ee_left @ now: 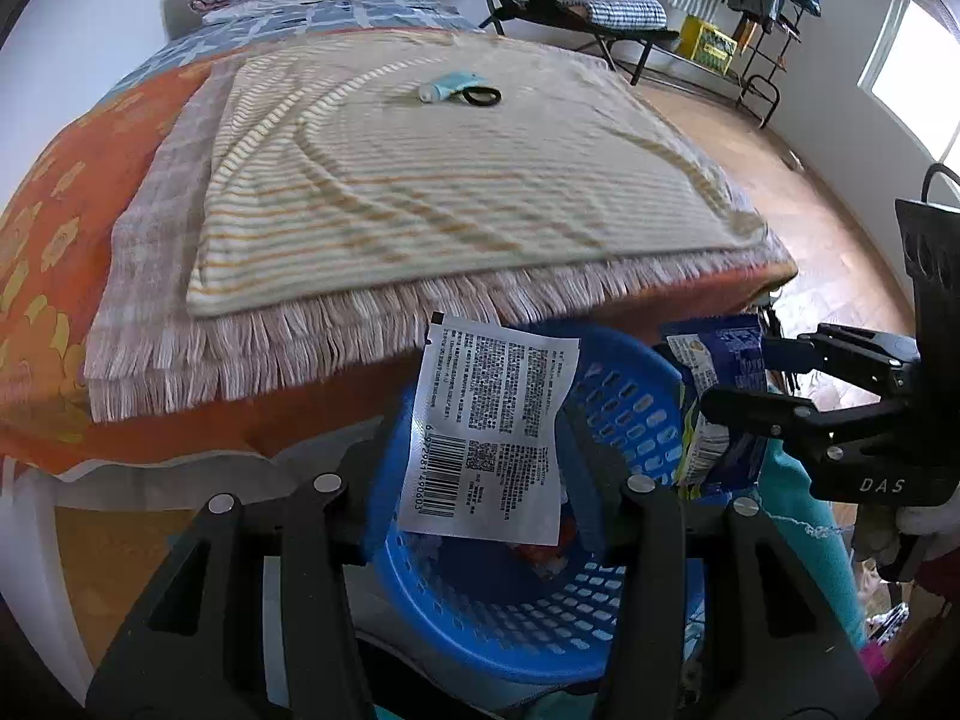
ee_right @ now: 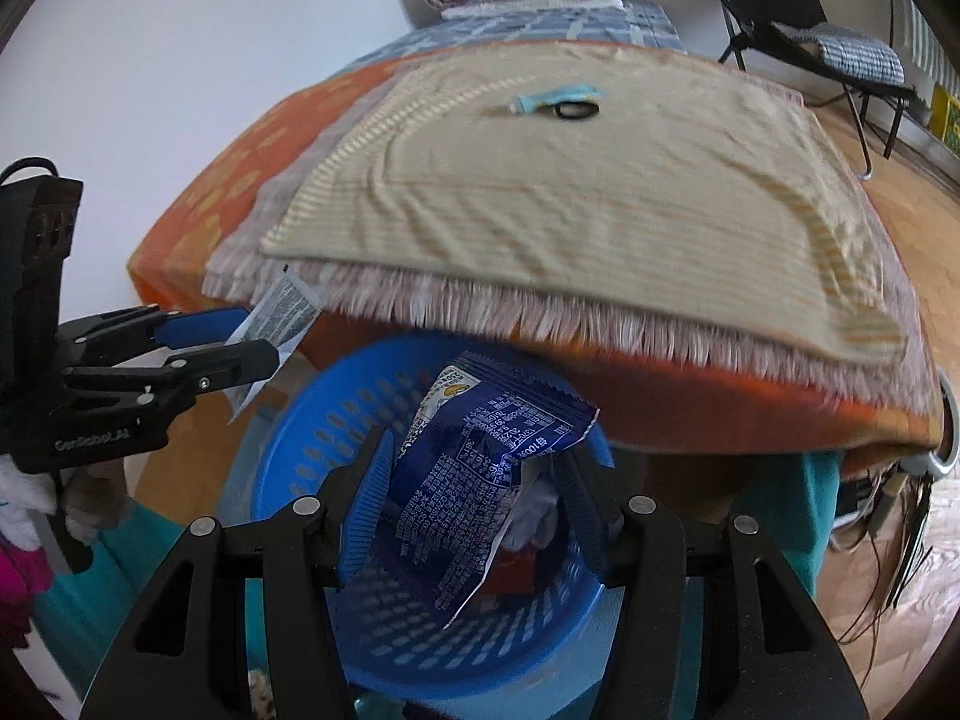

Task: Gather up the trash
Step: 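Open both grippers to drop the packet and snack bag into the basket, then move both grippers back to the light-blue tube and black hair tie, then grasp the light-blue tube with the left gripper while the right gripper grasps the black hair tie, then carry the tube and hair tie over the blue basket, then open both grippers to drop the tube and hair tie into the basket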

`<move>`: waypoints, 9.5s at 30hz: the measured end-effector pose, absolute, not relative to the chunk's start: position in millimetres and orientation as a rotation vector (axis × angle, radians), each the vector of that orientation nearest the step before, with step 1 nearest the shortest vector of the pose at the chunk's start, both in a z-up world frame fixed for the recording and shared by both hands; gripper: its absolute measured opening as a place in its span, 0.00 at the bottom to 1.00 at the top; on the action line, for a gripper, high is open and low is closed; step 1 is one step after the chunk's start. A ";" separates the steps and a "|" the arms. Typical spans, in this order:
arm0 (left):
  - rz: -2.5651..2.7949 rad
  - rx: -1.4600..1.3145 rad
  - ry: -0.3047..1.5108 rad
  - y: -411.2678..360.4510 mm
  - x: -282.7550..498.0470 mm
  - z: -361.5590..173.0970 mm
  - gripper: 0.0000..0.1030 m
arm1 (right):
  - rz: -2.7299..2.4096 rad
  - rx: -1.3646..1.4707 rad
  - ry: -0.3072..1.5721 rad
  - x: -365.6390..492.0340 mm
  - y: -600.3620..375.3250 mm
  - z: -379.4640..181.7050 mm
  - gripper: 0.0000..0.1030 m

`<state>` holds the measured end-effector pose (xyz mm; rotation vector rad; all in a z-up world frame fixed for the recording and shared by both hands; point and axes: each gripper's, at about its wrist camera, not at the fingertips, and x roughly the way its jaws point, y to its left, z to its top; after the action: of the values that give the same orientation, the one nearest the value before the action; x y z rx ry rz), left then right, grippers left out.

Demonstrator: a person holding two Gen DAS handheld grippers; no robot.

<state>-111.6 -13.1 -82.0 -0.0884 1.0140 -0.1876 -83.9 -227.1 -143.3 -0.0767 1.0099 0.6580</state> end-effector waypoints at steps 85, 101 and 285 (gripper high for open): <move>-0.179 -0.064 0.988 0.2 143.7 -69.9 0.67 | 0.537 0.029 0.951 57.7 -246.8 -115.5 0.65; -0.171 -0.001 1.034 -8.7 206.6 -108.1 0.37 | 0.601 0.045 0.951 111.2 -226.5 -124.4 0.65; -0.105 -0.077 1.008 -23.6 -98.4 -77.1 0.76 | 0.612 -0.037 1.098 -68.3 -228.4 -147.8 0.63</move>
<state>-98.4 -23.6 -77.1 -0.0767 1.0079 -0.1054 -68.3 -228.4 -147.8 -0.0372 1.0977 0.6122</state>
